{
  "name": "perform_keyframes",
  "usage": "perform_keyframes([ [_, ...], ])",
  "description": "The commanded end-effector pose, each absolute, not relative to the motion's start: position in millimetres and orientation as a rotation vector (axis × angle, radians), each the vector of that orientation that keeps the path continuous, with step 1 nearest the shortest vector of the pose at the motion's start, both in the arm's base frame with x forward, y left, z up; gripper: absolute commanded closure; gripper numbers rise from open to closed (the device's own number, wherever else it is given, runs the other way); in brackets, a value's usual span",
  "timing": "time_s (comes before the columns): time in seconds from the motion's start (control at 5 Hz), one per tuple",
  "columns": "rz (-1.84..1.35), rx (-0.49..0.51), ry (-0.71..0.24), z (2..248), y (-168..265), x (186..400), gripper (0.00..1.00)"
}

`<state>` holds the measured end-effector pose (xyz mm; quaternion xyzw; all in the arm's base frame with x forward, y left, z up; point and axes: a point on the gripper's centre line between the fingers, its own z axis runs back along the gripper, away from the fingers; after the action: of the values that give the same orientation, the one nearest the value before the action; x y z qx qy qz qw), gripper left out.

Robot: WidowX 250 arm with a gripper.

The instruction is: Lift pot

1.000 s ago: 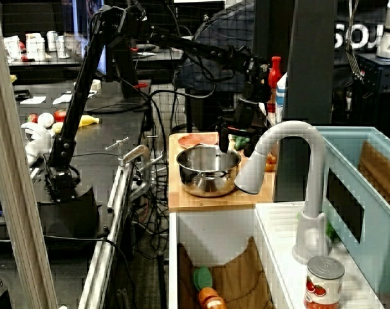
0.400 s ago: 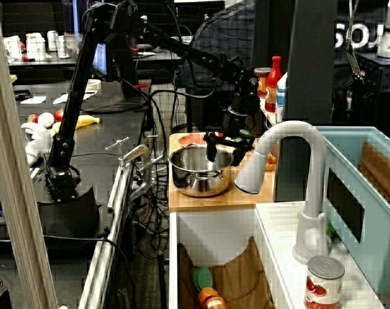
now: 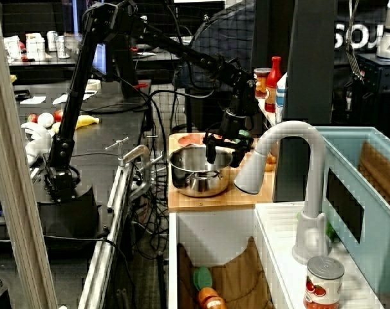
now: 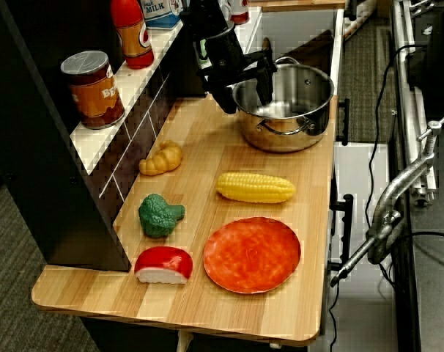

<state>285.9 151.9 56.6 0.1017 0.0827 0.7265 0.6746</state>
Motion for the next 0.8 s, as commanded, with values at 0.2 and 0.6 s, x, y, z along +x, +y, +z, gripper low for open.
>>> perform_keyframes([
  [0.2, 1.668, 0.139, 0.155, 80.2, 152.3, 291.7, 1.00],
  [0.6, 1.625, 0.042, 0.179, 100.5, 142.1, 287.4, 1.00],
])
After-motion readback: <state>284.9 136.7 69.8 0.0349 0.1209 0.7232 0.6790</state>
